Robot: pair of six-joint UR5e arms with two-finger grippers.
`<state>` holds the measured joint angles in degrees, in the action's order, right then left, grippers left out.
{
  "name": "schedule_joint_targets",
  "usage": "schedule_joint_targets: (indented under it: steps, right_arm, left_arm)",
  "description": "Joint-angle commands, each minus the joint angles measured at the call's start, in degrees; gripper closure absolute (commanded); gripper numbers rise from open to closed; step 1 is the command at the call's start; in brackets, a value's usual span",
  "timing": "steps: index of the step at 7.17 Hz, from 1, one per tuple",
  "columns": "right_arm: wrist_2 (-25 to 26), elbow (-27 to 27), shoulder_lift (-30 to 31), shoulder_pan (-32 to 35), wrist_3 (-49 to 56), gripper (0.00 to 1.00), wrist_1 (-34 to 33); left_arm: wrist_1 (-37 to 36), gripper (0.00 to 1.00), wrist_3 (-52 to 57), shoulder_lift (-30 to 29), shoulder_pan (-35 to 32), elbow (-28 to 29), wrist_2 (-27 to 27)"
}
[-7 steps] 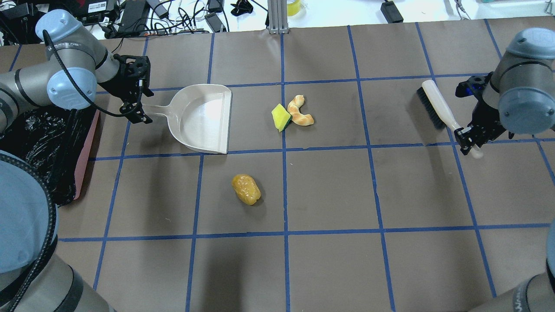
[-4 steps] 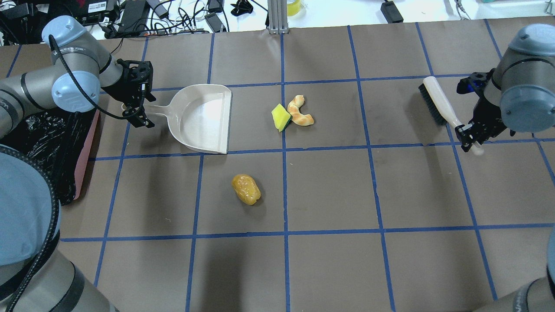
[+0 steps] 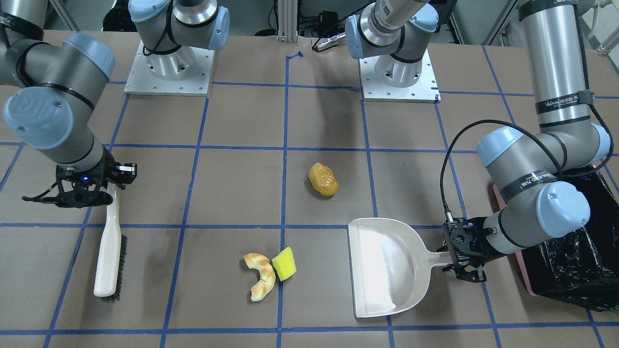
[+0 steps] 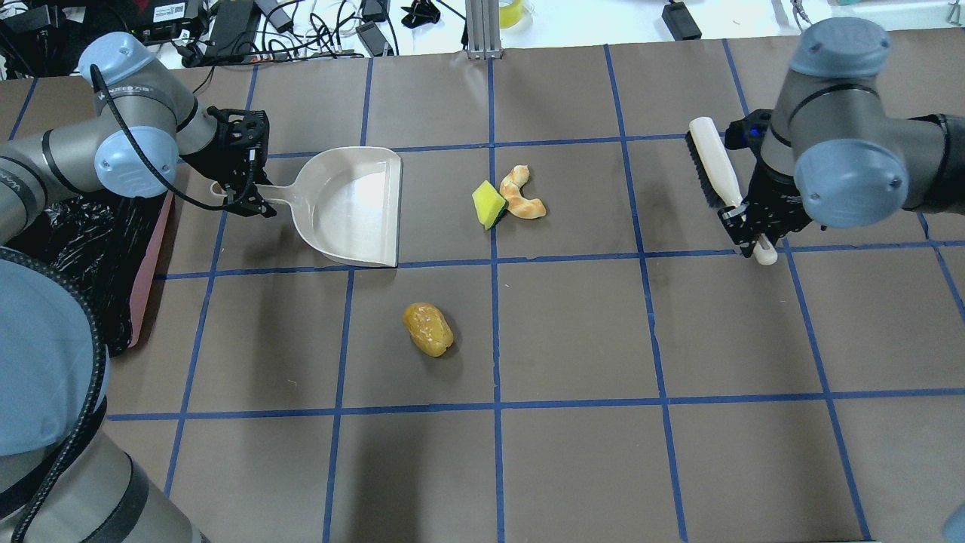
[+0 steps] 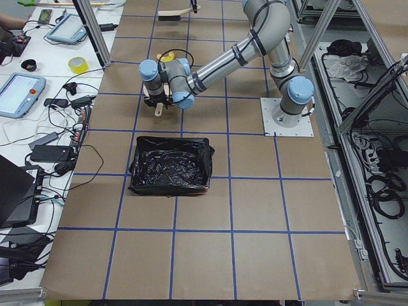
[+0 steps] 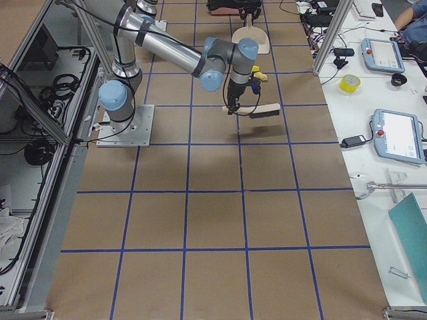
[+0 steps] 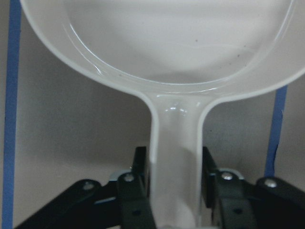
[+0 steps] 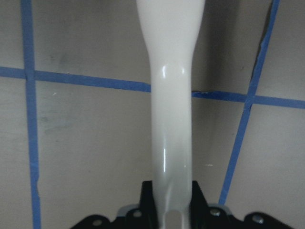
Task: Sweep and dump trash into bin
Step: 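Carry the brush with the right gripper toward the yellow object near the dustpan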
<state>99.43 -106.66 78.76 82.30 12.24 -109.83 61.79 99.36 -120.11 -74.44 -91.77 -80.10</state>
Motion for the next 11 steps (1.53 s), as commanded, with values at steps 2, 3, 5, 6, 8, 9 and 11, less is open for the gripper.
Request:
schedule_joint_targets:
  steps: [2,3,5,6,8,9,11]
  right_arm:
    - [0.1,0.9,-0.5,17.0,-25.9,1.00,1.7]
    - [-1.3,1.0,-2.9,20.5,-32.2,1.00,1.7]
    - [-6.4,3.8,-6.6,24.3,-35.8,1.00,1.7]
    - [-9.4,5.8,-9.2,26.4,-38.7,1.00,1.9]
    - [-9.6,11.1,-13.9,31.2,-38.9,1.00,1.1]
    - [-10.7,13.8,-16.7,32.7,-39.5,1.00,1.1]
    - [-14.5,19.8,-19.9,35.6,-38.6,1.00,0.9]
  left_arm:
    - [0.2,1.00,0.0,0.2,0.0,-0.2,0.0]
    - [0.3,1.00,0.0,0.3,0.0,-0.2,0.0]
    - [0.2,0.99,0.0,0.2,0.0,-0.2,-0.1]
    - [0.0,0.92,0.1,0.1,0.0,-0.2,-0.1]
    - [0.0,1.00,0.8,0.0,0.0,-0.2,-0.1]
    - [0.0,1.00,0.7,0.0,0.0,-0.2,-0.1]
    - [0.1,1.00,0.6,-0.1,-0.2,-0.2,-0.1]
